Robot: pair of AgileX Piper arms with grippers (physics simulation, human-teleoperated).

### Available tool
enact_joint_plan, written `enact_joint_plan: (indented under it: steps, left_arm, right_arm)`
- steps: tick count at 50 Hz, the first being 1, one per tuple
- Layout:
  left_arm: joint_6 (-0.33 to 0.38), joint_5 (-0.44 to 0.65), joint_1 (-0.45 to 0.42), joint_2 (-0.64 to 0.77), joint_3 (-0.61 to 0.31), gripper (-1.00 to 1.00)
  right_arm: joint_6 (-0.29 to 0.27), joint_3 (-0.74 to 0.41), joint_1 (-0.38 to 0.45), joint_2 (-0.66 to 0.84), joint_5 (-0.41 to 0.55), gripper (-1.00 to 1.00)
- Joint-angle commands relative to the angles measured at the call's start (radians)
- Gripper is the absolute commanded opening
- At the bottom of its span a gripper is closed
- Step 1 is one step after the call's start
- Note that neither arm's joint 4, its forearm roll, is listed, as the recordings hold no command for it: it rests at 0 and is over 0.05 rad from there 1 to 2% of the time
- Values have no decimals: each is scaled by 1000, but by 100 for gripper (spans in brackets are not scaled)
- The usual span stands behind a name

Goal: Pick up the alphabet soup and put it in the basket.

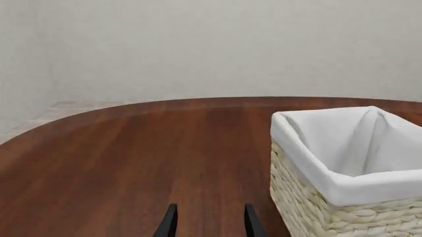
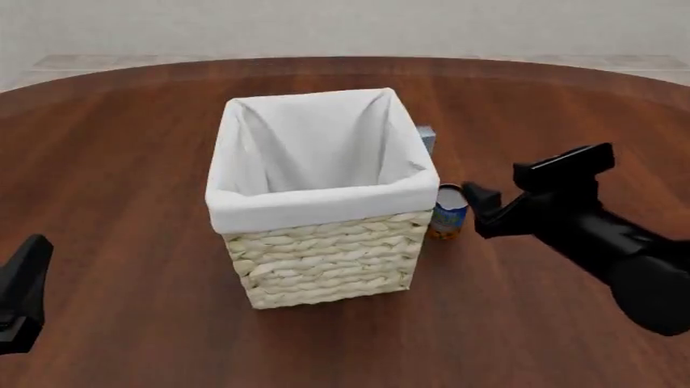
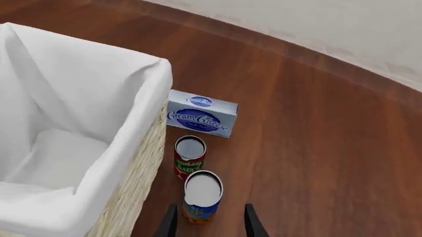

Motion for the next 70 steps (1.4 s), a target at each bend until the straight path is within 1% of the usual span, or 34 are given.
enact_joint_plan:
  steps: [1,4,16,18,23,30,34,47,70]
  left_arm:
    - [0,0,0,0,0,100]
    - [0,0,0,0,0,100]
    - [0,0,0,0,0,100]
    - [0,0,0,0,0,100]
    - [0,0,0,0,0,100]
    - [0,0,0,0,0,100]
    - [0,0,0,0,0,100]
    - [0,0,0,0,0,100]
    - [0,0,0,0,0,100]
  right_arm:
    - [-24,-30,16,106,-11,100]
    - [-28,-26,12,104,-18,100]
    - [-30,-68,-4,201,-15,100]
    - [-20,-72,-2,212,-12,100]
    - [-28,-86,-16,236,-18,100]
    - [-36,-139,-5,249,28,100]
    - [-45,-150,11,262,37,100]
    - [-45,-170,13,317,16,100]
    - [-41,-217,-2,384,16,100]
